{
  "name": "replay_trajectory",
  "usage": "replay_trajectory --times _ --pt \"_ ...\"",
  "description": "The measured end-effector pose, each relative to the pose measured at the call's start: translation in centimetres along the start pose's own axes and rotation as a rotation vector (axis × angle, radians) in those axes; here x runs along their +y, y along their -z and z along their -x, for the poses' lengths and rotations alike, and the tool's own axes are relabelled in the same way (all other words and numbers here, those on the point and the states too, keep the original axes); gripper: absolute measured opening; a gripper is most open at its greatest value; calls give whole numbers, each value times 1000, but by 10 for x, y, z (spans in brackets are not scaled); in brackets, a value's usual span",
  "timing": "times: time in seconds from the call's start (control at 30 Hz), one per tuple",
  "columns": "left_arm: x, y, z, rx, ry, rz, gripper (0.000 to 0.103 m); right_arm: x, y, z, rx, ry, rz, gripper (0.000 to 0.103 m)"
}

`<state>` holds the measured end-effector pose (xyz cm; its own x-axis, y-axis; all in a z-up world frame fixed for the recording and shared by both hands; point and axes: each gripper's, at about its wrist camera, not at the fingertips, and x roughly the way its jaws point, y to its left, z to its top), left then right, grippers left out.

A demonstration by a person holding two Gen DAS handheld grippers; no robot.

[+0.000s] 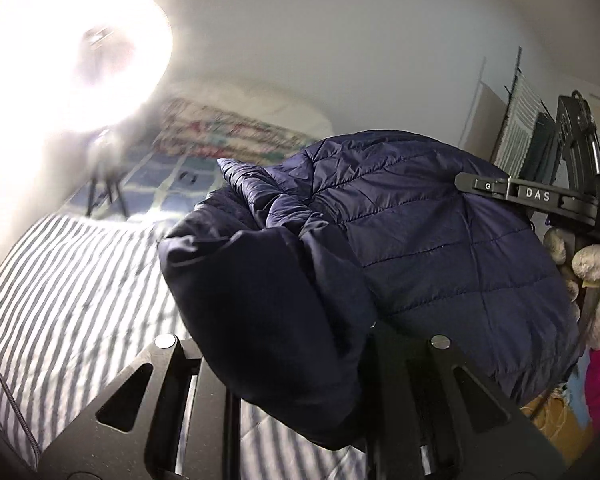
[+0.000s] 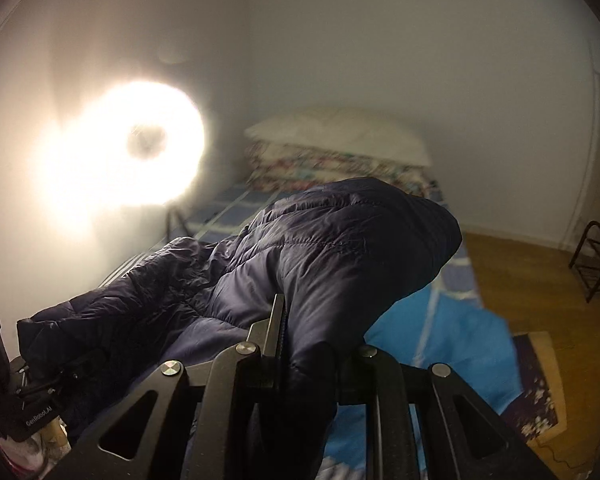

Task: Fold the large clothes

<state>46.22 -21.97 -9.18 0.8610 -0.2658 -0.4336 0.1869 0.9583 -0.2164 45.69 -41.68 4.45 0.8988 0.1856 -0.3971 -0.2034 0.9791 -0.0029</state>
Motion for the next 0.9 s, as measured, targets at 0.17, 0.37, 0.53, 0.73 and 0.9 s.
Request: replay_trajectory --times 0.17,0.37,0.53,0.73,0.9 --pt "-39 -4 -46 -35 13 -40 16 -44 -6 -7 -38 46 -7 15" --pt "-71 6 -102 -37 33 -38 16 -88 -10 -28 -50 118 43 15" --pt "-96 32 -157 33 43 -2 16 -126 8 -61 -17 191 52 16" --pt "-105 61 -177 69 -5 -3 16 -166 33 -107 131 281 -30 33" --pt "-106 58 -177 84 -1 16 16 -187 42 -81 102 330 -128 70"
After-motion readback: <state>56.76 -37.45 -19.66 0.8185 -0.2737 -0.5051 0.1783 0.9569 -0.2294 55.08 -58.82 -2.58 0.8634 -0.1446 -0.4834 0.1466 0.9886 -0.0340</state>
